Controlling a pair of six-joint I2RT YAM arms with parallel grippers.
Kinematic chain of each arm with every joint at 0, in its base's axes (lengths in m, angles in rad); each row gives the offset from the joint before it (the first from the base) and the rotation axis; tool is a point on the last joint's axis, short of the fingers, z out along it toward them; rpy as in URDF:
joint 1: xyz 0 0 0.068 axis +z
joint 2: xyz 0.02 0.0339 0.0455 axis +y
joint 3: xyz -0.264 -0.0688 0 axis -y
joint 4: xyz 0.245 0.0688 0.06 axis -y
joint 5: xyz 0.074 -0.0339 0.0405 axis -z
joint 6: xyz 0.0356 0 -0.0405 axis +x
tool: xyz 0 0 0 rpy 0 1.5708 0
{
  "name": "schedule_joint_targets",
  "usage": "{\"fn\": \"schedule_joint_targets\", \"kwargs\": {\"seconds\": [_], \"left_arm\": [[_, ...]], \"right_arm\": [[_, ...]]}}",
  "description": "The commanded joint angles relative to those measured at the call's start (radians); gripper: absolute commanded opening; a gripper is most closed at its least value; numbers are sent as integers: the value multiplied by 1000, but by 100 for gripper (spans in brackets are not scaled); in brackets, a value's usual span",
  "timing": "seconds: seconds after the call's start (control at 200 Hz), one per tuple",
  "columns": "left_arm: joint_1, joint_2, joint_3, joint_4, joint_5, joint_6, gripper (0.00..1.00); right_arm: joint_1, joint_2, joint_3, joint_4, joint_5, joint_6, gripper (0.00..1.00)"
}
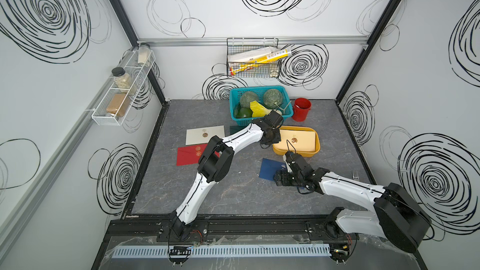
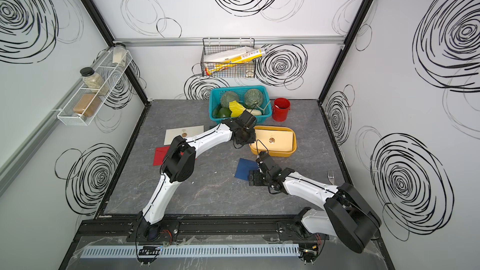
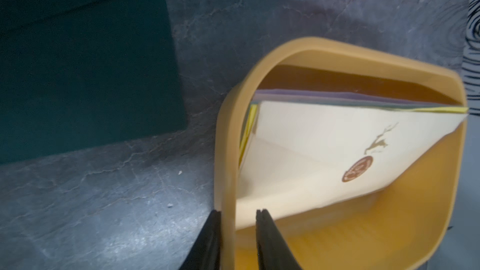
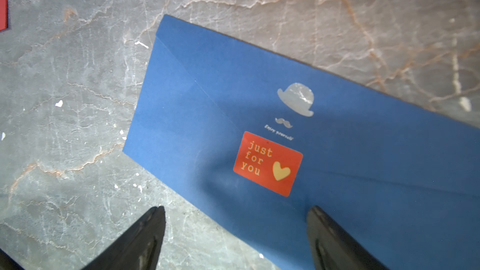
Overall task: Put the sealed envelopes into the storage box
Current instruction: Place the storage box at the center of the board, then pick up the envelope from the center of the board.
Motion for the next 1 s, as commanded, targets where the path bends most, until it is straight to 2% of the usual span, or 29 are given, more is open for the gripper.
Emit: {"fn": "schedule_joint_targets", "kwargs": {"seconds": [0.0, 0.08, 0.195, 0.4, 0.571, 0.756, 0.886, 0.991], "left_arm": [[0, -10, 21, -1, 5, 1, 44], [9, -75, -41, 4, -25, 9, 50], [52, -228, -213, 52, -52, 17, 60], [167, -500, -552, 95, -86, 74, 62], [202, -680, -828, 118, -94, 118, 67], [200, -734, -1003, 168, -54, 183, 73], [164, -724, -1018, 186, -34, 239, 73], [130, -705, -1011, 192, -17, 273, 74]], "right_arm": [[9, 34, -7, -54, -9, 13, 89], [9, 40, -7, -46, -11, 3, 89], [29, 67, 7, -35, -14, -27, 89], [136, 181, 94, -18, -3, -54, 89], [246, 283, 202, -32, 30, -54, 89], [257, 233, 239, -70, 103, -28, 93], [251, 143, 277, -153, 184, -4, 98], [190, 77, 247, -198, 174, 63, 100]]}}
